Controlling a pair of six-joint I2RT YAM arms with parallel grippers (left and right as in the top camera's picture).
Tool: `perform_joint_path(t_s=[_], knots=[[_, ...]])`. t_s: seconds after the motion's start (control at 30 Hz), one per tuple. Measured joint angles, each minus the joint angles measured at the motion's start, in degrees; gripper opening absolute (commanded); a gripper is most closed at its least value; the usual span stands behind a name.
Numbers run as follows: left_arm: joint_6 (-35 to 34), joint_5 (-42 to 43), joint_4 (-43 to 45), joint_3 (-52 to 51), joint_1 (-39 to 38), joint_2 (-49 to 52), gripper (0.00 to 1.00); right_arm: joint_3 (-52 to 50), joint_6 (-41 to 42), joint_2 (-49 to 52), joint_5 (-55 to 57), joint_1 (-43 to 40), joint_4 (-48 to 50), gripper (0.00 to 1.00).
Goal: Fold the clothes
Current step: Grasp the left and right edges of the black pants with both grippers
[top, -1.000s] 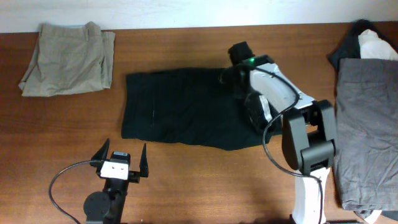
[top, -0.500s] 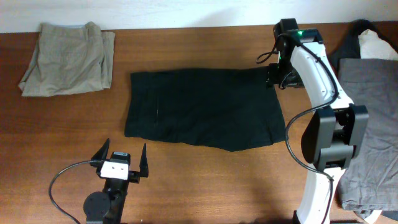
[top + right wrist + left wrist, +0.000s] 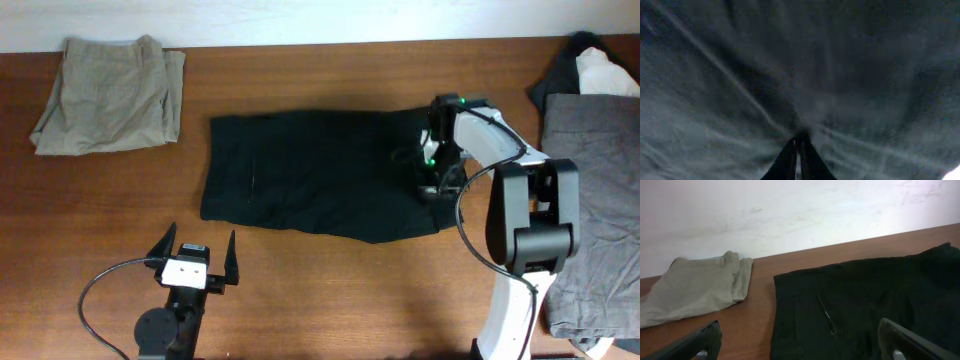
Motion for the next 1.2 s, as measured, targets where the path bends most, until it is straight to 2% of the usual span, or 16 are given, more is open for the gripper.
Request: perform_joint_path(t_s=[0.2,0.27,0.3,0.33,0.37,0.43,0.5,0.6,0.67,0.77,0.83,0.93,1.03,1.1,1.2], knots=[[0.00,0.02,0.11,0.00,0.00,0.00,0.99,-1.07,2.78,-0.81,1.33,-3.08,-1.16,0.09],[0.00,0.02,2.36,-0.17,0.00,0.00,0.99,-1.07,3.23,-1.33,2.29,-3.63,-3.37,0.15],[-0.02,0.26,5.14,-0.28,0.00,0.02,0.99,-1.07,3.28,-2.14,2.60,-3.65,-3.93,0.26],[-0.02,1.97,10.38,-0.28,0.00,0.00,0.99,-1.05,3.78,-5.42,3.08,-3.67,-4.04,0.72],[-0.02,3.28,12.98,-0.28,0.00,0.00,0.99,-0.98,3.48,-8.24,3.34,-3.67,-4.04,0.86],[-0.48,7.63,19.98,-0.20,0.02,0.04,0.99,-0.81,3.21,-12.76,3.04,-3.67,-4.07,0.97],[-1.62,10.99,21.35,0.42,0.00,0.15,0.99,-0.37,2.08,-16.68,1.05,-3.67,-4.09,0.99],[-3.08,13.77,15.19,7.34,0.00,6.54,0.99,-0.24,1.33,-17.59,-1.86,-3.39,-3.82,0.99],[-3.30,14.86,7.85,17.05,-0.04,15.17,0.99,-0.22,1.31,-17.59,-2.54,-2.93,-3.54,0.99],[-2.38,16.85,-7.91,39.19,0.00,35.52,0.99,-0.15,1.36,-17.62,-3.34,-0.85,-2.80,0.99],[-1.95,17.94,-15.45,50.60,-0.09,47.43,0.99,-0.09,1.36,-17.62,-3.87,-0.44,-2.97,0.99],[-1.81,17.99,-17.27,58.03,-0.09,59.95,0.99,-0.09,1.31,-18.51,-6.01,-0.44,-3.08,0.99],[-2.91,18.10,-27.69,68.19,0.72,72.94,0.99,-0.09,1.20,-22.01,-8.11,-0.44,-3.85,0.99],[-3.28,17.99,-31.87,76.48,1.79,83.25,0.99,-0.09,1.68,-27.19,-8.68,-0.44,-3.48,0.99],[-4.00,17.75,-32.13,78.16,2.19,92.63,0.99,-0.04,2.05,-37.75,-9.03,-0.44,-2.23,0.99]])
